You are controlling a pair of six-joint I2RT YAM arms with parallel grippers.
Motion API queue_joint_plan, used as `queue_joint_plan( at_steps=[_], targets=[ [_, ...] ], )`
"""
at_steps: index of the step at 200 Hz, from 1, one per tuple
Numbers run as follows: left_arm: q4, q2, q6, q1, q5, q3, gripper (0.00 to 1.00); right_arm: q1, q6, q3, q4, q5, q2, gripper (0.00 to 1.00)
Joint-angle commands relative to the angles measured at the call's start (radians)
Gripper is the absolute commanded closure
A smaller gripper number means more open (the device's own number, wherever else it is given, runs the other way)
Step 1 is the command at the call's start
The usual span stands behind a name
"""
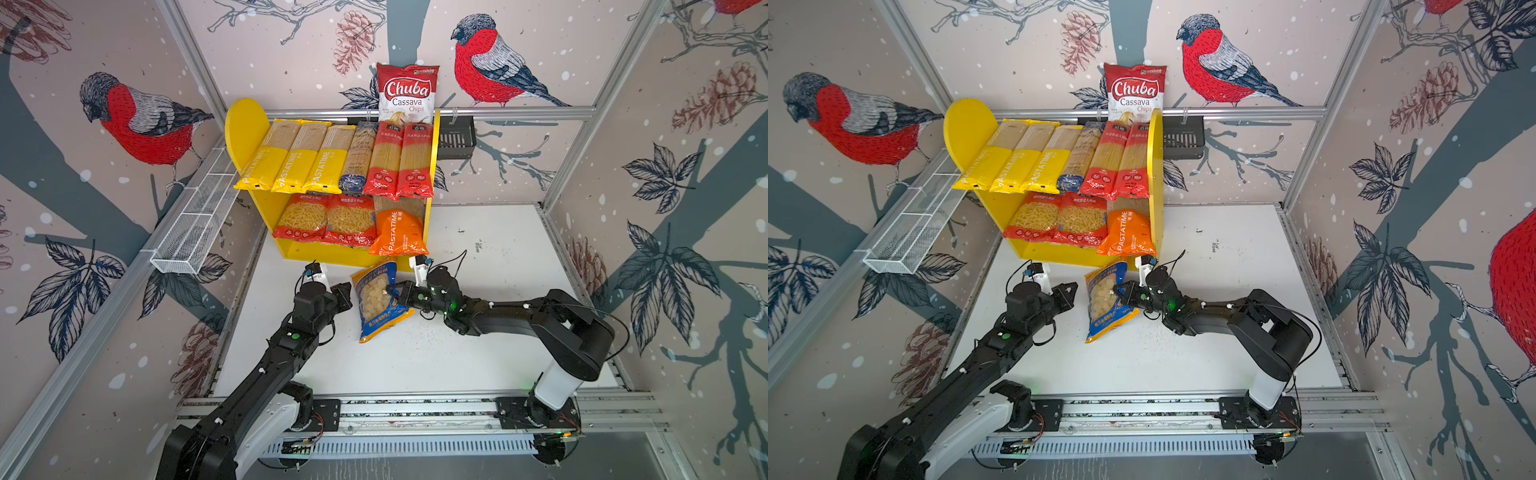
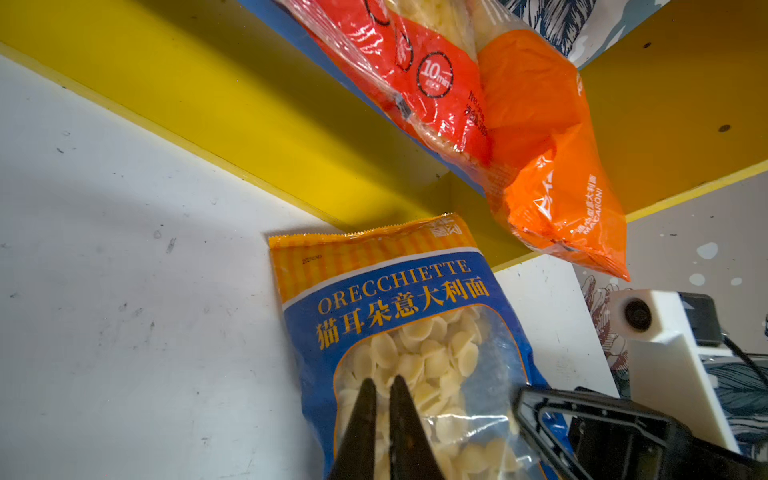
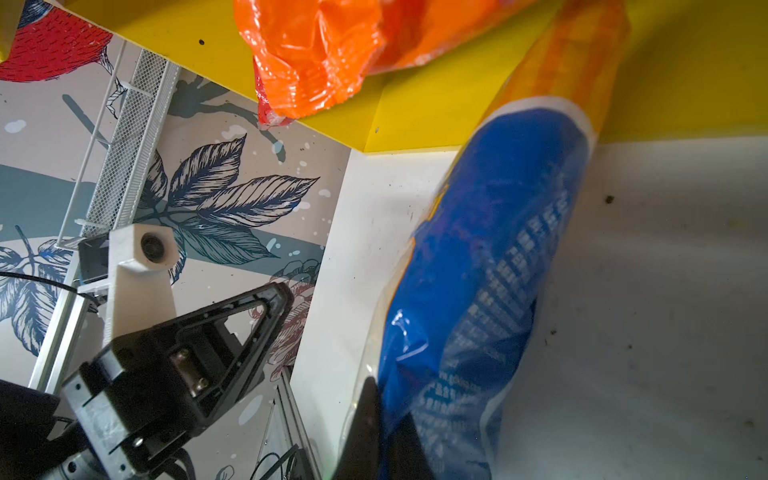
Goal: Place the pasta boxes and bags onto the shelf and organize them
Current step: 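Carry the upright Orecchiette bag with both grippers toward the lower shelf front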
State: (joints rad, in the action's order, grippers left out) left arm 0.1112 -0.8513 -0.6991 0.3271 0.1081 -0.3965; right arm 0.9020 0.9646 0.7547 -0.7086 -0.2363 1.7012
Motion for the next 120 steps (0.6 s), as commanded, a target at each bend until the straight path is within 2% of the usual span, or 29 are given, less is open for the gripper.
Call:
queue_joint_plan(
  at_steps=[1,24,66,95,120],
  targets=[
    [0.001,0.021,-0.008,-0.002,0.046,0.034,0.8,-0.006,-0.004,-0.036,-0.097,0.007,-0.013,1.0],
    [0.041,0.048,-0.082,-0.003,0.094,0.119,0.68,-0.01,0.033,-0.072,-0.109,0.014,0.0,1.0],
    [0.044,0.142,-0.214,0.0,0.201,0.261,0.4,0.02,0.114,-0.069,-0.067,0.066,0.045,0.99],
    [-0.006,0.26,-0.291,0.04,0.205,0.343,0.21,0.03,0.158,-0.057,-0.027,0.093,0.085,0.99],
    [0.023,0.308,-0.371,0.117,0.171,0.4,0.16,0.026,0.189,-0.062,-0.023,0.103,0.103,0.99]
  ],
)
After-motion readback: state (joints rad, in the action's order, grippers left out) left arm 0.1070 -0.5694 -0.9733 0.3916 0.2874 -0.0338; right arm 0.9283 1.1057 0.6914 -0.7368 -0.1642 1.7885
